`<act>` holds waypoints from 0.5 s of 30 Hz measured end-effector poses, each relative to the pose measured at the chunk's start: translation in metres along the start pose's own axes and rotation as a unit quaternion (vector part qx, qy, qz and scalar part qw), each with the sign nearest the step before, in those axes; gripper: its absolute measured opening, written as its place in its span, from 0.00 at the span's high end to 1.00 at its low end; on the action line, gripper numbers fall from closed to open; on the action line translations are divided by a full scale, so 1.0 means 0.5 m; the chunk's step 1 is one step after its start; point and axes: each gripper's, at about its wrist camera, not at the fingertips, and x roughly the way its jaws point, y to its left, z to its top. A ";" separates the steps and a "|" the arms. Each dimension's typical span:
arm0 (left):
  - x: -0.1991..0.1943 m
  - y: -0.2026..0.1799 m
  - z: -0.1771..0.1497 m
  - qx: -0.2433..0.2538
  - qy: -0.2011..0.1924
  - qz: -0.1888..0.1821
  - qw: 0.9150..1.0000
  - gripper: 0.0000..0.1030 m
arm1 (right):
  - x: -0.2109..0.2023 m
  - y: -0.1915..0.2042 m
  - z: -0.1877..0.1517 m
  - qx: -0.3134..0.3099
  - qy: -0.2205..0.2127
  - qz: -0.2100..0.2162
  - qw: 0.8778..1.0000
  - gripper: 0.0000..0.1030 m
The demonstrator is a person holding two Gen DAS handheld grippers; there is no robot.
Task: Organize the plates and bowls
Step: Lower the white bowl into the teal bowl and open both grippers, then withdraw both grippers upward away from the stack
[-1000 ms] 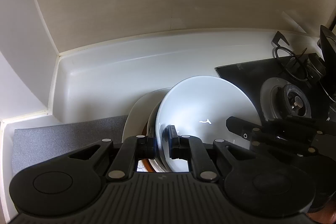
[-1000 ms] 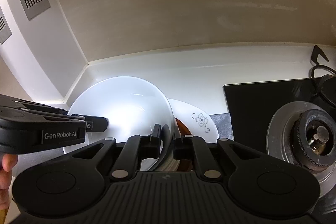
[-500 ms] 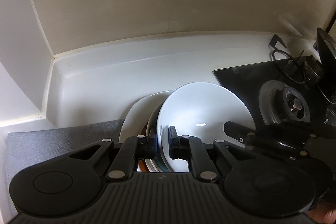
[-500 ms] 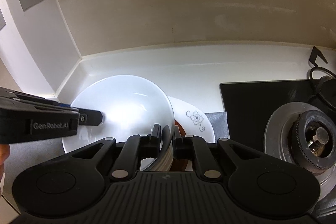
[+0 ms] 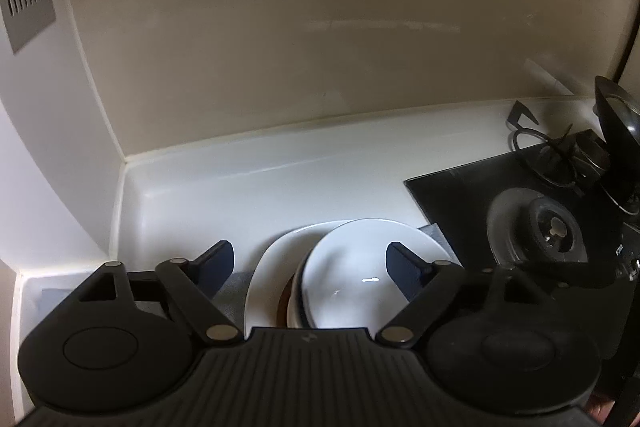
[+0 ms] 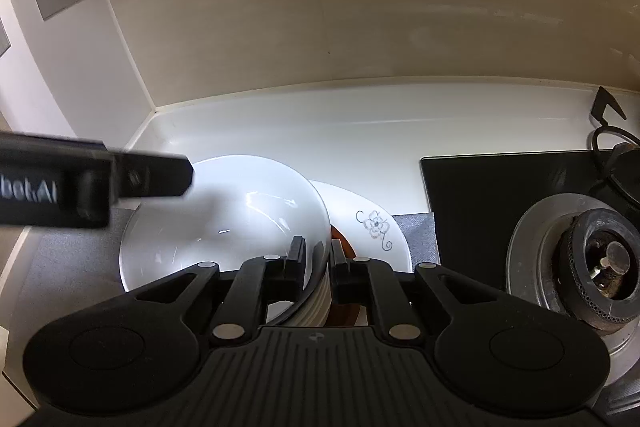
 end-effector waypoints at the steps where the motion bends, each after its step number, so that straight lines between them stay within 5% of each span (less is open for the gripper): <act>1: 0.005 0.006 0.001 -0.007 0.004 0.005 1.000 0.15 | -0.001 -0.001 0.000 0.002 0.000 0.001 1.000 0.88; 6: 0.022 0.026 -0.004 -0.023 0.016 0.019 0.999 0.10 | 0.000 -0.007 0.001 0.012 0.001 0.007 1.000 0.83; 10: 0.016 0.034 -0.014 -0.036 0.014 0.017 0.999 0.10 | 0.002 -0.017 -0.002 0.030 0.011 0.004 0.999 0.55; 15: -0.032 0.037 -0.044 -0.030 -0.007 0.022 0.999 0.08 | -0.073 -0.013 -0.014 0.029 -0.045 -0.012 0.998 0.29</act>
